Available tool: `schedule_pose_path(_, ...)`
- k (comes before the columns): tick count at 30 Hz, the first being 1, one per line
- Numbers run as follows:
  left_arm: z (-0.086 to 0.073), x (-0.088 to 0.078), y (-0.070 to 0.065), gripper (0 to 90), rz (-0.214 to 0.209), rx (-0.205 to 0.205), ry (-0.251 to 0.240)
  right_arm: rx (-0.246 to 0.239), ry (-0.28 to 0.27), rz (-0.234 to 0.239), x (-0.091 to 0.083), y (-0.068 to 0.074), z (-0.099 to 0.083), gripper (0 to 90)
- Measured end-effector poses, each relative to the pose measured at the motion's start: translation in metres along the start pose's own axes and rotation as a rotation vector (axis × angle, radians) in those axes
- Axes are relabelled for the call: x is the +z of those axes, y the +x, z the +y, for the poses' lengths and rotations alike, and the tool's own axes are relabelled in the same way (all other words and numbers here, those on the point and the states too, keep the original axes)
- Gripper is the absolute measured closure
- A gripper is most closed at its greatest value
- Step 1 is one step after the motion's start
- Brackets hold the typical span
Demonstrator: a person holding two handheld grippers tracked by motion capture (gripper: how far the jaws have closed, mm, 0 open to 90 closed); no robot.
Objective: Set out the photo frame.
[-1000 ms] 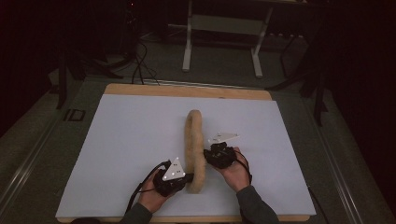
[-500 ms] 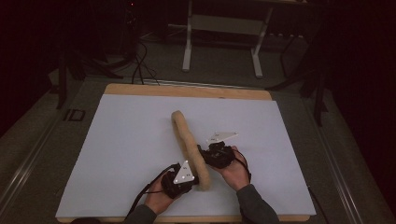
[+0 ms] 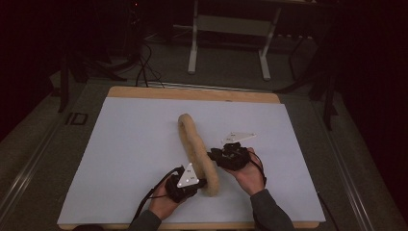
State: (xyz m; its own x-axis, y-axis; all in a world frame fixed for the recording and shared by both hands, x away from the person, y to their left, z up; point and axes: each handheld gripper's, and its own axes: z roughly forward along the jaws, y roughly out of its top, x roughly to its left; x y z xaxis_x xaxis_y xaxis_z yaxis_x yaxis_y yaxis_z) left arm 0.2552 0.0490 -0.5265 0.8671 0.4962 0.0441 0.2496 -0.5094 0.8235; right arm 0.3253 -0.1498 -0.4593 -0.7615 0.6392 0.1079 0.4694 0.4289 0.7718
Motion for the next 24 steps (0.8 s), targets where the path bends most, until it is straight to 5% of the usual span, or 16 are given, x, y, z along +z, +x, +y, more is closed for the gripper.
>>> schedule_pose_path(11,-0.001,-0.008,0.008,86.0,0.03,-0.017,-0.015,0.062,-0.049,-0.02,-0.023,-0.004,0.007,56.9)
schedule_pose_path(24,-0.001,-0.02,0.022,82.6,0.089,-0.049,-0.031,0.092,-0.022,0.057,-0.019,0.009,0.005,33.0)
